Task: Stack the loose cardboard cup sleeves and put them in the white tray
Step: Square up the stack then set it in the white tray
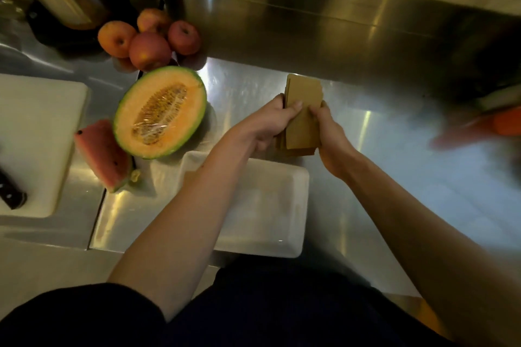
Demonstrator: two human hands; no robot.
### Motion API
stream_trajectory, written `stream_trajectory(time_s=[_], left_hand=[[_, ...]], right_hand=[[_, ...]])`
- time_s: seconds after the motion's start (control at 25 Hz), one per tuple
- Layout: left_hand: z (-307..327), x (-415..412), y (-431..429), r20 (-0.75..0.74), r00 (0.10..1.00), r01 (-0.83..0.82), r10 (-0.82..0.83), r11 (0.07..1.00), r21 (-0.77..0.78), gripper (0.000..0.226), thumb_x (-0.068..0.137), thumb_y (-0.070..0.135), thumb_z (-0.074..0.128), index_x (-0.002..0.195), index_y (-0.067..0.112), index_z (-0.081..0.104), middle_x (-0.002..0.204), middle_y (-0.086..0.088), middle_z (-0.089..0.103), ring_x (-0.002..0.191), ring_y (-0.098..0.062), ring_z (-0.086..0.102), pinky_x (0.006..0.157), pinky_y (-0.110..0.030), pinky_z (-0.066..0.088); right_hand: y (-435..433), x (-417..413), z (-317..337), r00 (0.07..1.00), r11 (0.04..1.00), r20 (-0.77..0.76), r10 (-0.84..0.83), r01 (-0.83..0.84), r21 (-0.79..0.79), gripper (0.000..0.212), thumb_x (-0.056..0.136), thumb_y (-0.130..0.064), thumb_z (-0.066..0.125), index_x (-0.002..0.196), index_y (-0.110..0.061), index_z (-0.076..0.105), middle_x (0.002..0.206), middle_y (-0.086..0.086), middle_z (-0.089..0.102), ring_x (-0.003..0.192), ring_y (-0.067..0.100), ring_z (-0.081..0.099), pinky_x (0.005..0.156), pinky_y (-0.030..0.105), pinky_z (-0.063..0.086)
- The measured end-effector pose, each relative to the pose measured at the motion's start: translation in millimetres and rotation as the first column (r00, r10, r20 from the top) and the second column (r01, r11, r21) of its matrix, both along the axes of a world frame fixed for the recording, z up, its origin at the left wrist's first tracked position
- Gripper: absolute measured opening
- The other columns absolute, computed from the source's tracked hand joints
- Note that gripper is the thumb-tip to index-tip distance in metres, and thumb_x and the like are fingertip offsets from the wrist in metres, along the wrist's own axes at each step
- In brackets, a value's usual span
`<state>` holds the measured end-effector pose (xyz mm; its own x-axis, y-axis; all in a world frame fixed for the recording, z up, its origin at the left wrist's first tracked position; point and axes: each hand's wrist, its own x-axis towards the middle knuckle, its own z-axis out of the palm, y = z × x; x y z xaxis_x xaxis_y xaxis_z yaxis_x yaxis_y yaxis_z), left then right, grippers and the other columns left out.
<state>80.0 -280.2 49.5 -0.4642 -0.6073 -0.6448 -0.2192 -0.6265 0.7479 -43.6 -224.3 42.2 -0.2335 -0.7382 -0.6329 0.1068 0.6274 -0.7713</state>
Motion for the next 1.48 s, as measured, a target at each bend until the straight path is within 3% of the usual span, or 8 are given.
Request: stream_trajectory(time_s=[0.16, 0.4, 0.6, 0.72, 0.92, 1.0, 1.24, 1.48], left_hand=[[13.5, -42.2, 43.0, -0.013, 0.998, 0.067, -0.069, 0.991, -0.115, 0.048, 0.106, 0.031, 0.04, 0.151, 0.017, 0.029, 0.135, -0.001, 0.051, 0.115, -0.019, 0.056, 0.076, -0.022, 0.051], [0.6, -117.4, 115.5, 0.022, 0.984, 0.179, -0.179, 0.961, -0.212, 0.055, 0.103, 0.04, 0.043, 0.152, 0.022, 0.027, 0.146, -0.001, 0.048, 0.127, -0.022, 0.052, 0.105, -0.041, 0.048], [-16.2, -165.9, 175.9, 0.013, 0.977, 0.21, -0.211, 0.956, -0.203, 0.052, 0.104, 0.032, 0.042, 0.152, 0.021, 0.026, 0.139, 0.003, 0.05, 0.113, -0.005, 0.057, 0.086, -0.017, 0.053], [-24.3, -176.7, 195.2, 0.045, 0.965, 0.261, -0.26, 0.923, -0.282, 0.061, 0.103, 0.034, 0.045, 0.156, 0.023, 0.017, 0.147, 0.003, 0.045, 0.119, 0.0, 0.053, 0.09, -0.014, 0.05], [-41.6, -191.5, 226.0, 0.118, 0.971, 0.239, -0.208, 0.863, -0.444, 0.074, 0.101, 0.036, 0.048, 0.158, 0.022, 0.004, 0.154, -0.001, 0.04, 0.137, -0.011, 0.045, 0.113, -0.036, 0.039], [-47.3, -193.4, 234.6, 0.136, 0.972, 0.236, -0.193, 0.838, -0.492, 0.079, 0.101, 0.031, 0.049, 0.158, 0.023, -0.005, 0.16, -0.001, 0.032, 0.143, -0.012, 0.038, 0.117, -0.032, 0.033], [-71.8, -196.5, 251.5, 0.242, 0.948, 0.31, -0.205, 0.758, -0.574, 0.087, 0.1, 0.017, 0.054, 0.157, 0.014, -0.012, 0.165, -0.003, 0.016, 0.144, -0.001, 0.03, 0.113, -0.013, 0.024], [-90.0, -204.4, 256.6, 0.246, 0.949, 0.307, -0.195, 0.745, -0.592, 0.098, 0.094, 0.006, 0.061, 0.155, 0.01, -0.016, 0.166, -0.01, 0.016, 0.147, -0.022, 0.033, 0.12, -0.039, 0.028]], right_hand=[[44.6, -43.1, 11.6, 0.99, 0.999, 0.139, -0.032, 0.034, -0.015, 0.045, 0.098, -0.048, 0.041, 0.138, -0.028, 0.039, 0.128, 0.003, 0.057, 0.112, 0.022, 0.059, 0.097, 0.043, 0.051], [121.3, -127.3, 3.1, 0.984, 0.998, 0.172, -0.039, 0.049, -0.051, 0.046, 0.1, -0.042, 0.04, 0.143, -0.028, 0.031, 0.115, -0.008, 0.056, 0.103, 0.013, 0.059, 0.083, 0.03, 0.052], [182.2, -184.4, -22.8, 0.986, 0.99, 0.11, 0.125, -0.116, -0.082, 0.062, 0.097, -0.047, 0.04, 0.152, -0.031, 0.016, 0.132, -0.008, 0.048, 0.105, 0.005, 0.056, 0.083, 0.023, 0.05], [203.0, -208.3, -25.3, 0.956, 0.949, 0.073, 0.285, -0.27, -0.164, 0.061, 0.1, -0.036, 0.039, 0.152, -0.03, 0.007, 0.128, -0.019, 0.044, 0.104, -0.01, 0.056, 0.074, 0.009, 0.05], [221.2, -237.9, -35.7, 0.891, 0.846, -0.122, 0.436, -0.453, -0.283, 0.067, 0.102, -0.013, 0.041, 0.151, -0.028, -0.003, 0.137, -0.032, 0.035, 0.126, -0.013, 0.042, 0.097, 0.01, 0.039], [223.6, -244.2, -41.2, 0.867, 0.818, -0.185, 0.463, -0.498, -0.287, 0.076, 0.1, -0.009, 0.045, 0.151, -0.025, -0.009, 0.139, -0.036, 0.031, 0.132, -0.011, 0.037, 0.104, 0.011, 0.033], [235.2, -250.3, -64.0, 0.818, 0.802, -0.305, 0.488, -0.558, -0.215, 0.094, 0.092, -0.003, 0.06, 0.153, -0.014, -0.012, 0.139, -0.027, 0.032, 0.124, -0.02, 0.037, 0.104, 0.005, 0.029], [241.0, -256.0, -75.7, 0.8, 0.769, -0.406, 0.442, -0.57, -0.288, 0.083, 0.086, -0.007, 0.065, 0.149, 0.005, 0.014, 0.153, 0.013, 0.027, 0.145, 0.019, 0.026, 0.12, 0.034, 0.021]])
